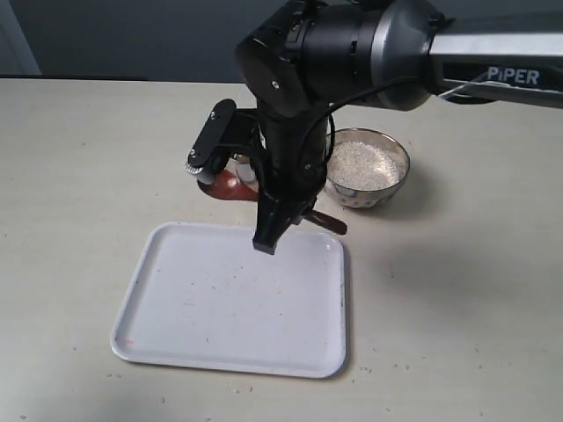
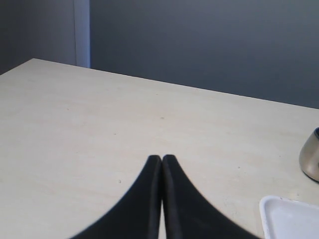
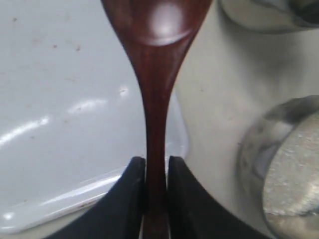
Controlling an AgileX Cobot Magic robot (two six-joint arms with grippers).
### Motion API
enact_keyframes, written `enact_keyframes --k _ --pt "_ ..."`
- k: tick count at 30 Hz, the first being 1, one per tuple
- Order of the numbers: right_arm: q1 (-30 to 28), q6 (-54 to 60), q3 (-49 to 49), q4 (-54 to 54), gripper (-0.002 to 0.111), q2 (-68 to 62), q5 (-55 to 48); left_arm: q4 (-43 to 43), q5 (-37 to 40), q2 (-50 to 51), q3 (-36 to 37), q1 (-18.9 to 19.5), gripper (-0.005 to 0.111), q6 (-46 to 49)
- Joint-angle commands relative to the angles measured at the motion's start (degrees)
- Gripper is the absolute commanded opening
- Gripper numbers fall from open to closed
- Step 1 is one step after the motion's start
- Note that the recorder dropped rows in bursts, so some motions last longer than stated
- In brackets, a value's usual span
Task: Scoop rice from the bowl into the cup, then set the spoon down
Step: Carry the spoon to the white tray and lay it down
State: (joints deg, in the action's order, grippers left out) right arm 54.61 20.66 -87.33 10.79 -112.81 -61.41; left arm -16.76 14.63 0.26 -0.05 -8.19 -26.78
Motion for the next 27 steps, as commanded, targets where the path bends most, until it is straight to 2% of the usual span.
enact_keyframes --k 1,5,17,27 --pt "-0.37 9.01 0.27 -9.99 -0.001 -0.01 -3.25 -0.03 -0.54 -0.26 0.05 0.1 0.001 -0.01" --pt "-0.37 12.3 0.27 -16.73 -0.001 -1.41 -3.15 -0.03 -0.54 -0.26 0.05 0.1 0.001 -0.01" --pt "-0.37 12.3 3.82 -17.8 -0.001 -5.71 -2.91 -0.03 -0.54 -0.26 0.05 0.1 0.001 -0.01" --pt "-0.37 12.3 5.31 -24.81 -0.001 -6.09 1.13 -0.03 -0.44 -0.26 0.05 0.1 0.001 -0.01"
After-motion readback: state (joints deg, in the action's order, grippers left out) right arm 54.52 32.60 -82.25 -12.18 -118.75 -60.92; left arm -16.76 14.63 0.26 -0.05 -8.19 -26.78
